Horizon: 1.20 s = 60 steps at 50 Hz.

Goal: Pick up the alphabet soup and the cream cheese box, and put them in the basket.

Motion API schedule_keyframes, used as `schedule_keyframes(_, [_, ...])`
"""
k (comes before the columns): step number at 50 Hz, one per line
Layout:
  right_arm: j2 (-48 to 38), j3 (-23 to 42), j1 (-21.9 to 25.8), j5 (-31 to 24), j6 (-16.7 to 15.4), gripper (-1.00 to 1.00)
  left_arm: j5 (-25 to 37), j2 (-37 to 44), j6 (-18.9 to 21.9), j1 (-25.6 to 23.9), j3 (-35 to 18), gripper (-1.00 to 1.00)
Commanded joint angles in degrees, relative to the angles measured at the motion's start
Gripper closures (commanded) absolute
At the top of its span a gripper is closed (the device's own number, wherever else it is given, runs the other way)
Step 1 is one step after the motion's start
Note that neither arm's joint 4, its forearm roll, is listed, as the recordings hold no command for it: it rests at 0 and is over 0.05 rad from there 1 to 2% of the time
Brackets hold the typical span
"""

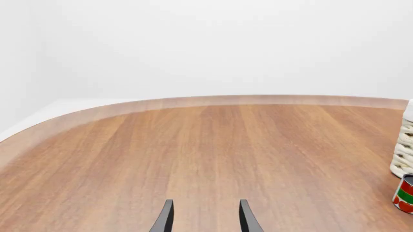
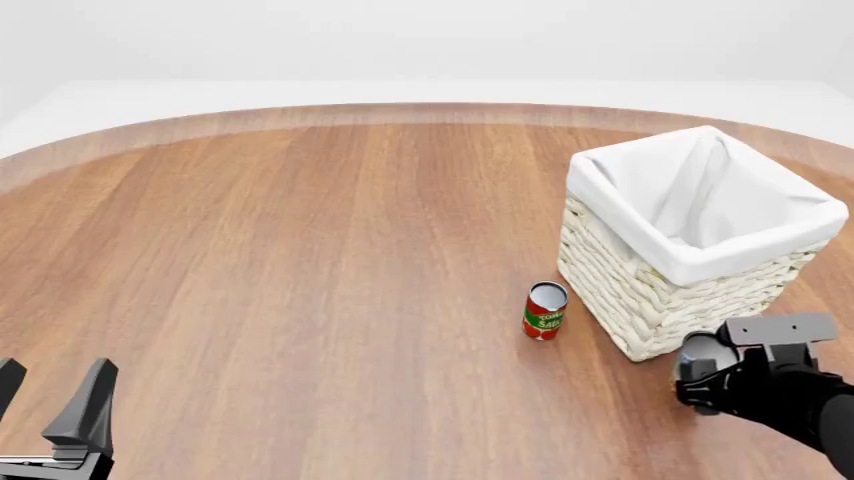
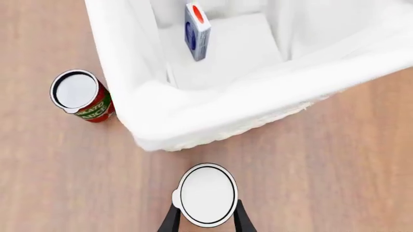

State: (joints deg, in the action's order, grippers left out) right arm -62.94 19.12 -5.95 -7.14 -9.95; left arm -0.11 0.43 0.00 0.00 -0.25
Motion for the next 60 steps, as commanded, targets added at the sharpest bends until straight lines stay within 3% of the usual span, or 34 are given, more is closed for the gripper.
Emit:
schedule_keyframes(1, [5.23, 1.71, 0.35, -5.27, 0.93, 1.0, 0.0, 0.0, 0.0, 0.0, 0.0, -1.0])
schedule_keyframes(11, [8.68, 4.39, 0.42, -10.59, 0.72, 1.0, 0.0, 0.0, 0.0, 0.0, 0.0, -1.0])
schedule_keyframes(60, [17.36, 16.85, 1.12, -26.07, -0.39, 1.0, 0.0, 0.0, 0.0, 0.0, 0.0, -1.0])
